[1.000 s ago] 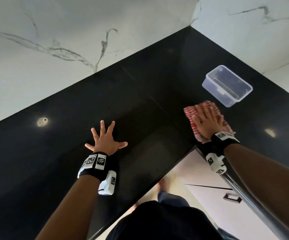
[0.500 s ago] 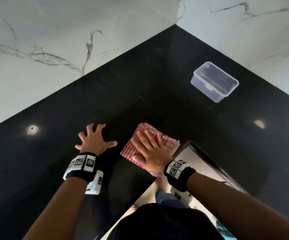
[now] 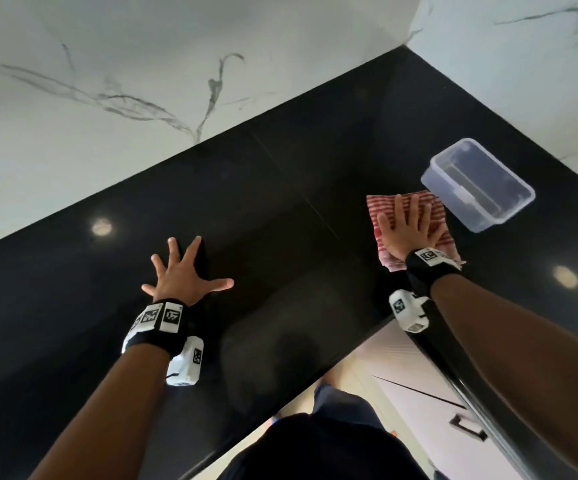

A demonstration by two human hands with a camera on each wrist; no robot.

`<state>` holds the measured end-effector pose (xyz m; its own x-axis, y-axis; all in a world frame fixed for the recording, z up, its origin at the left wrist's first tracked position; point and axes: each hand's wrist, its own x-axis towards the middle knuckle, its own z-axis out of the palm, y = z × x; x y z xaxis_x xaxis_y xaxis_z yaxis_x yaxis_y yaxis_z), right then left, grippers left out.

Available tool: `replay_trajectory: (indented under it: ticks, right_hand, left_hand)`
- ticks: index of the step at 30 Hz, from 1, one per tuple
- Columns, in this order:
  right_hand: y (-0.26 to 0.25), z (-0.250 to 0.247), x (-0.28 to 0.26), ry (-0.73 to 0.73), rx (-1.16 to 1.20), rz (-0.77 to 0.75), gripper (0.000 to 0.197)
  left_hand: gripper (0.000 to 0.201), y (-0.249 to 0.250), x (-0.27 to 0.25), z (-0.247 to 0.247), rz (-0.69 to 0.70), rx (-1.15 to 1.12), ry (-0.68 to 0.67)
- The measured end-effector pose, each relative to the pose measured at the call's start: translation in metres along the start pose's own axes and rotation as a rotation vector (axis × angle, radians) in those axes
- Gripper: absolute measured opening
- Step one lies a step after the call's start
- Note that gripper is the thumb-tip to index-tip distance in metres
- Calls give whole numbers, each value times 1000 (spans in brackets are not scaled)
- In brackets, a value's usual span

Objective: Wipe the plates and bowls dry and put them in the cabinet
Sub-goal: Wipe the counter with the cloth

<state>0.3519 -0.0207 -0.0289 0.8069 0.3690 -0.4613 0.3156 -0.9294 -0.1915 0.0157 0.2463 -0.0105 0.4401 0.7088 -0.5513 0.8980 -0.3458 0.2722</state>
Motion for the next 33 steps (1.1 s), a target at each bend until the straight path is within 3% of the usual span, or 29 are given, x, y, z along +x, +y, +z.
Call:
replay_trajectory:
  ticks: [2, 5, 9, 12, 16, 18, 20, 23, 25, 28, 33]
  right_hand:
    - [-36, 9, -3, 31, -117, -98, 91]
    - [-101, 28, -30, 77, -253, -374, 91]
    - [-174, 75, -75, -78, -280, -719, 94]
    - [-157, 88, -69, -35, -396, -980, 74]
    - [-118, 39, -3, 80, -595, -1168, 61]
    - [-107, 8, 40, 101, -714, -1078, 65]
    - [-104, -15, 78, 56, -644, -801, 82]
    - [-134, -22, 92, 0, -189, -376, 81]
    - [-162, -11, 82, 49, -64, -266, 75]
    - [-212, 11, 56, 55, -79, -372, 73]
    - [-274, 61, -5, -111, -271, -772, 73]
  left_hand:
    - [126, 3, 1, -3, -18, 20, -9]
    - [131, 7, 5, -6, -28, 58, -24]
    - [142, 7, 11, -8, -51, 83, -44]
    - [144, 5, 11, -5, -58, 69, -40]
    - [140, 10, 7, -7, -63, 66, -45]
    - [140, 11, 4, -8, -70, 72, -53]
    - [141, 12, 4, -8, -69, 83, -56]
    - [143, 12, 6, -9, -80, 94, -58]
    - [144, 12, 7, -9, -83, 108, -55]
    - [145, 12, 7, -10, -94, 119, -54]
    - [144, 11, 6, -9, -92, 123, -25]
